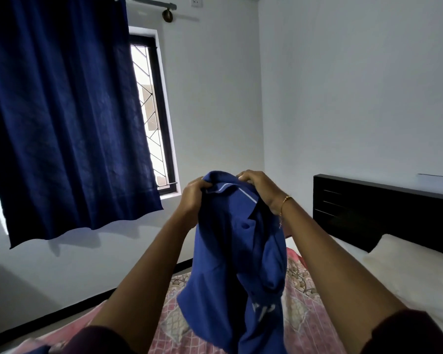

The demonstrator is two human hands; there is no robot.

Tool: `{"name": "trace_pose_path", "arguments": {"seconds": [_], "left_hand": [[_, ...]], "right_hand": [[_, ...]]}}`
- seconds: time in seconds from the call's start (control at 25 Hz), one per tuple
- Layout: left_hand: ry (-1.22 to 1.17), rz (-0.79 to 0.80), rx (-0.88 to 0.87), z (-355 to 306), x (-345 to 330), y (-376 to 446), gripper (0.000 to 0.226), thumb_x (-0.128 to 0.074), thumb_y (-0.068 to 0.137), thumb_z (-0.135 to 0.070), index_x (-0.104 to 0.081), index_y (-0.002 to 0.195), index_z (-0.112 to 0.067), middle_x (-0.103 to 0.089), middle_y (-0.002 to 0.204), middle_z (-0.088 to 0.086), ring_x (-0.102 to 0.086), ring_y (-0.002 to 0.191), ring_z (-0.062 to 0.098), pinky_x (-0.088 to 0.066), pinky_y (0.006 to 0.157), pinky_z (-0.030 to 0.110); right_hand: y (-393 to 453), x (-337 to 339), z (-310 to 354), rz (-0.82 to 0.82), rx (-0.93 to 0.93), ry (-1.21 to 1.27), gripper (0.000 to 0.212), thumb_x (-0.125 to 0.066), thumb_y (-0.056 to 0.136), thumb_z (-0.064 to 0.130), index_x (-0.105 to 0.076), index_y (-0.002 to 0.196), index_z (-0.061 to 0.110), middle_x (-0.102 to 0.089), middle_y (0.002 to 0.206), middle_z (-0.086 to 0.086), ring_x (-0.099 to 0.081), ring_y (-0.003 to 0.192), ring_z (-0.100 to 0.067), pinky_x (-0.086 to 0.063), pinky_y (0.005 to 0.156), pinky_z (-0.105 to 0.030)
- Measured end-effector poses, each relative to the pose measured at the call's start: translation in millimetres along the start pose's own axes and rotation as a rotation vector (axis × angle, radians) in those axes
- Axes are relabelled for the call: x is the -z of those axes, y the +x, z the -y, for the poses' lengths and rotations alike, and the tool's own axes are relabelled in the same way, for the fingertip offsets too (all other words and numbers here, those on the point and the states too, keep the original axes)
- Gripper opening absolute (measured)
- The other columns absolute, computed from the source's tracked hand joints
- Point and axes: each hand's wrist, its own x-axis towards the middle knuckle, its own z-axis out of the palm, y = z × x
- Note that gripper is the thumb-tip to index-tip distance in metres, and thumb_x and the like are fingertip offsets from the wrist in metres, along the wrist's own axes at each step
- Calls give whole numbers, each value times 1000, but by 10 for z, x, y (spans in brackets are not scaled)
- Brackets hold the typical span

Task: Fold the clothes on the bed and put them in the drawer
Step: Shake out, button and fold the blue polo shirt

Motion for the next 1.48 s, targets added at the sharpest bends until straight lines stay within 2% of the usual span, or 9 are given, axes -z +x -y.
{"name": "trace_pose_path", "arguments": {"seconds": [0.28,0.4,0.64,0.72,0.88,1.0,1.2,1.36,1.48], "left_hand": [[-377,-119,159,-118,226,-27,21,-44,83,-14,-50,62,-14,-56,44,-2,-50,53,17,-41,57,24],[-239,-58,196,-2,439,11,23,-44,85,-12,-55,65,-12,-60,47,0,-54,46,14,-43,57,25],[436,67,173,550,917,213,25,-38,79,7,-57,73,-8,-54,74,11,-46,72,21,-37,65,30],[552,-54,111,777,915,241,28,-34,86,7,-55,72,-7,-53,77,14,-45,76,22,-34,66,31],[304,-357,-110,985,735,68,17,-42,96,-17,-49,85,-6,-50,77,4,-46,78,22,-37,62,22],[766,-210,-276,1004,893,128,39,-58,88,-44,-52,98,-7,-60,85,8,-56,77,24,-43,65,31],[1215,-345,-170,935,1057,392,36,-34,101,-31,-53,93,-1,-64,95,21,-59,87,39,-43,69,39],[1080,-362,-166,880,1036,452,36,-32,101,-29,-50,89,-1,-61,91,19,-57,85,37,-43,72,41],[916,-363,-131,786,1124,502,35,-41,98,-29,-47,71,-8,-55,73,10,-54,75,32,-40,68,37]], "right_hand": [[-446,-35,-469,224,-279,-260,24,-68,84,18,-66,103,3,-70,93,-8,-66,78,-14,-54,74,-23],[-433,17,-683,27,-342,-12,31,-68,84,25,-66,106,4,-70,101,-14,-67,92,-29,-54,87,-41],[-83,-129,-486,-179,-176,22,14,-55,87,6,-47,84,17,-54,84,-4,-51,76,-18,-42,65,-27],[65,-305,-367,-184,-117,18,20,-49,82,1,-43,74,18,-48,74,0,-44,71,-15,-36,61,-26],[341,-474,-251,-239,-49,-52,21,-49,77,2,-42,67,19,-45,67,3,-39,66,-15,-32,61,-26],[450,-345,-371,-256,-60,-284,12,-55,76,9,-48,70,17,-50,67,4,-44,66,-14,-34,59,-27],[489,-191,-809,58,-218,-533,35,-66,81,37,-67,82,3,-61,80,-3,-55,76,-16,-40,63,-25],[446,-158,-954,328,-382,-501,61,-62,71,67,-67,97,11,-68,103,-6,-64,95,-22,-51,90,-34],[361,-171,-1149,498,-454,-297,90,-71,42,76,-64,100,8,-67,104,-9,-63,98,-25,-51,89,-33]]}}
